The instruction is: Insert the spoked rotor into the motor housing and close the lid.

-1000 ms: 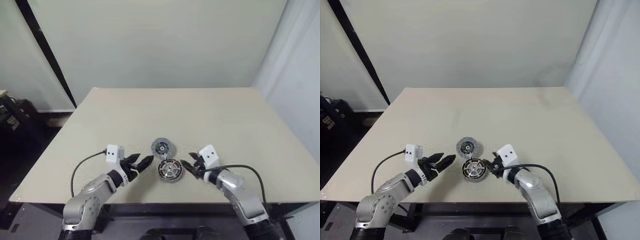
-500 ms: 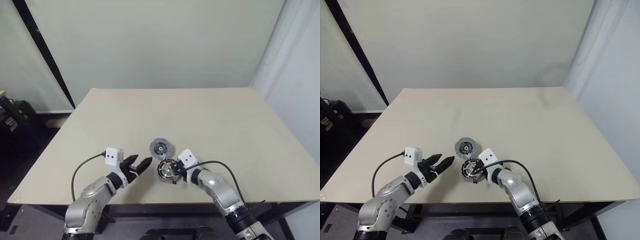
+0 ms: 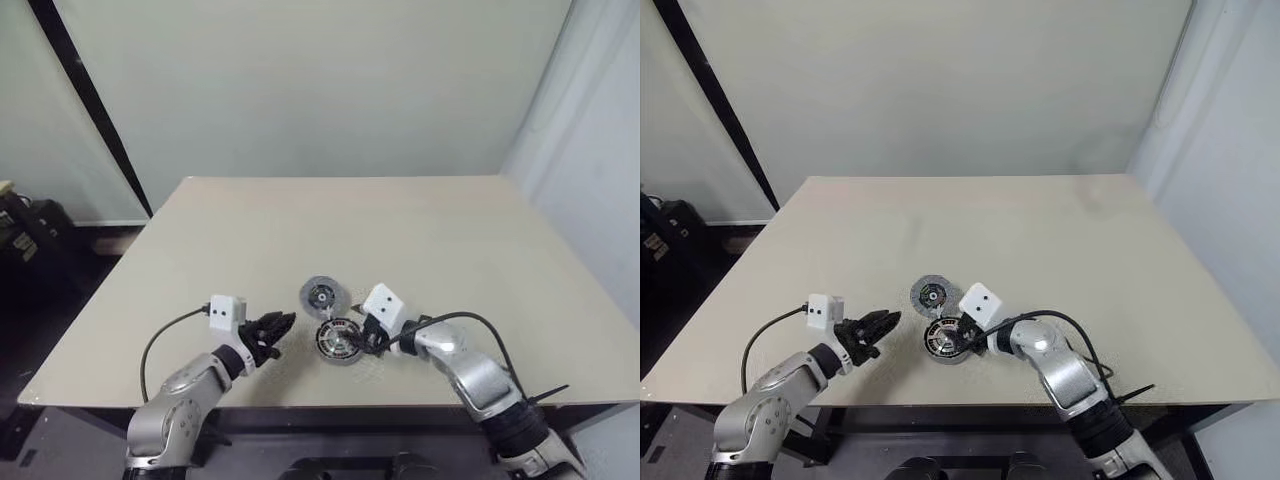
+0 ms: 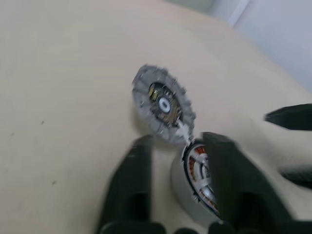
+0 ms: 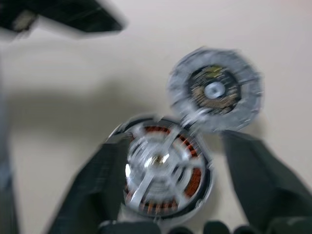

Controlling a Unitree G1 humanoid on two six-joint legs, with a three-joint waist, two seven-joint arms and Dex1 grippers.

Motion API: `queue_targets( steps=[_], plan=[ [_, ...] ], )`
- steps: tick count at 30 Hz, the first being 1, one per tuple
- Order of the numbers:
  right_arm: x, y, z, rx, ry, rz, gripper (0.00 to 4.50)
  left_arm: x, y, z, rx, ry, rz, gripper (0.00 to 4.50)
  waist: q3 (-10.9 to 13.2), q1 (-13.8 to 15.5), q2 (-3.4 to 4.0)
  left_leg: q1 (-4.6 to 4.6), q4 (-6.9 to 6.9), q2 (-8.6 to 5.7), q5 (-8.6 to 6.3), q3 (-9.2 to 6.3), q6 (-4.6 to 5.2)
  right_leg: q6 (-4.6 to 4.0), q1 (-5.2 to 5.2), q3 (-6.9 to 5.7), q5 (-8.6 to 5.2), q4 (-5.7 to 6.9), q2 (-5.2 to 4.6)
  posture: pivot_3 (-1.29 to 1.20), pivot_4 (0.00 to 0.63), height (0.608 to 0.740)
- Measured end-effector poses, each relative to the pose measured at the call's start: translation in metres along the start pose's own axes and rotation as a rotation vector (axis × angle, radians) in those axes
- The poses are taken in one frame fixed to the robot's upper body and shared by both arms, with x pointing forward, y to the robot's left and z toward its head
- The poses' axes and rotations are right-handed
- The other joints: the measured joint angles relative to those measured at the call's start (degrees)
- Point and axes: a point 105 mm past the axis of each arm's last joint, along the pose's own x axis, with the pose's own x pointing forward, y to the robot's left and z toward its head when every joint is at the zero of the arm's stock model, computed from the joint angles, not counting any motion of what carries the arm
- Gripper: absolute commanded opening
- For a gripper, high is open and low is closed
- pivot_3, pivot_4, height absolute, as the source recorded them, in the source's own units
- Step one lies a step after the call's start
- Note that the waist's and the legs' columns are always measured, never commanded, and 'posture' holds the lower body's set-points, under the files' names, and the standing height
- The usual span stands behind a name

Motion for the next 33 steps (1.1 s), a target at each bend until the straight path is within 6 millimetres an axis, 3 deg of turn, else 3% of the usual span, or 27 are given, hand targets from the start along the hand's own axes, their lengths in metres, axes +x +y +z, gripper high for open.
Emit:
queue_targets(
  steps=[1, 2, 15, 23, 29, 33],
  plan=[
    [-0.003, 0.002, -0.001, -0.042, 0.033, 0.034, 4.5, 0.0, 0.001, -0.002, -0.001, 0.019, 0.005, 0.16, 0.0, 0.0, 0.0, -0.01, 0.0, 0.0, 0.0, 0.0, 0.0, 0.0, 0.0, 0.0, 0.0, 0.0, 0.0, 0.0, 0.0, 0.74],
    [-0.006, 0.003, -0.003, -0.073, 0.06, 0.058, 4.5, 0.0, 0.002, -0.003, -0.003, 0.033, 0.011, 0.02, 0.0, 0.0, -0.02, 0.0, 0.0, 0.0, 0.0, 0.0, 0.0, 0.0, 0.0, -0.01, 0.0, 0.0, 0.0, 0.0, 0.0, 0.74],
    [-0.018, 0.007, -0.003, -0.434, 0.334, 0.3, 4.5, 0.001, 0.0, -0.017, 0.039, 0.204, 0.02, 0.02, 0.0, 0.0, -0.05, -0.01, -0.01, 0.02, 0.0, -0.01, -0.01, 0.03, -0.02, -0.05, 0.02, -0.01, -0.02, 0.0, 0.0, 0.74],
    [-0.008, 0.009, -0.008, -0.591, 0.432, 0.397, 4.5, -0.001, 0.004, -0.026, 0.085, 0.271, 0.048, 0.02, 0.0, 0.0, -0.06, 0.0, 0.0, 0.02, 0.0, -0.02, -0.02, 0.04, -0.02, -0.06, 0.03, 0.0, -0.02, 0.0, 0.0, 0.74],
    [0.01, 0.021, -0.01, -0.58, 0.413, 0.453, 4.5, 0.001, 0.0, -0.03, 0.095, 0.281, 0.034, 0.02, 0.0, 0.1, -0.06, -0.01, -0.01, 0.01, 0.0, -0.03, -0.02, 0.01, -0.03, -0.06, 0.08, 0.01, -0.02, 0.0, 0.0, 0.74],
    [0.014, 0.015, -0.019, -0.582, 0.44, 0.44, 4.5, 0.001, 0.001, -0.03, 0.104, 0.276, 0.04, 0.02, 0.0, 0.1, -0.06, 0.01, 0.01, 0.0, 0.01, -0.02, -0.03, 0.05, -0.02, -0.05, 0.12, 0.01, -0.02, 0.0, 0.0, 0.74]
  ],
)
